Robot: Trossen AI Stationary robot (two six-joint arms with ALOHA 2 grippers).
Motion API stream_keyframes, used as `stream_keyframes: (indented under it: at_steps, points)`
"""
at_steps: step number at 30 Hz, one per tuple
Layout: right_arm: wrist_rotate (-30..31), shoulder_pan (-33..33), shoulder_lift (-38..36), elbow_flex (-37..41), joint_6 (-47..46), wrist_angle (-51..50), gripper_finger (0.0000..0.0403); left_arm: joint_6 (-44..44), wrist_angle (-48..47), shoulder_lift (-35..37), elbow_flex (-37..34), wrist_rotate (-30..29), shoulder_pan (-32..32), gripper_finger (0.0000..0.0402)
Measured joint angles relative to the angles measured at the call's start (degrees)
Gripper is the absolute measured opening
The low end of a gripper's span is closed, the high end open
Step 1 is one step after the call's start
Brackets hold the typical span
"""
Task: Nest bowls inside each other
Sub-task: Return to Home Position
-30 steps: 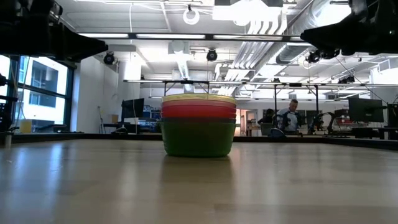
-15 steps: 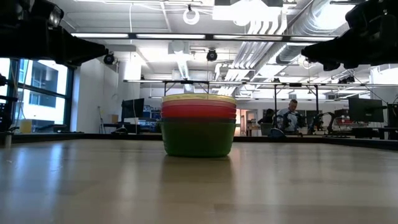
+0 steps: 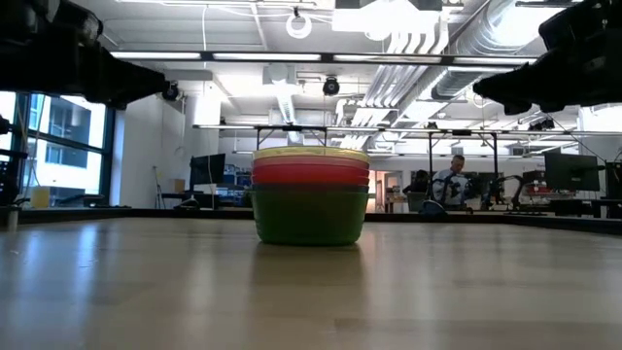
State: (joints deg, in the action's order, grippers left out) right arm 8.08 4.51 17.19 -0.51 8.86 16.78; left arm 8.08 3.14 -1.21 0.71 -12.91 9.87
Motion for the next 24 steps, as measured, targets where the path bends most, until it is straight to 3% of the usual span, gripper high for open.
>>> stream_keyframes:
  at_steps: [7,13,24]
  points:
    - [-2.81,0.00,0.00,0.00,-4.11,-2.28,0.0073,-0.85,-2.43,-0.70,0.00,10.79,-0.06,0.0184]
    - [-2.85,0.00,-0.07,0.00,-10.48,6.10,0.0073,-1.99,-2.19,-0.79,0.00,10.74,-0.06,0.0184]
    - [-4.12,0.07,-0.02,0.02,-12.06,-0.08,0.0073,-1.87,-2.40,-0.81,0.00,10.98,-0.06,0.0184]
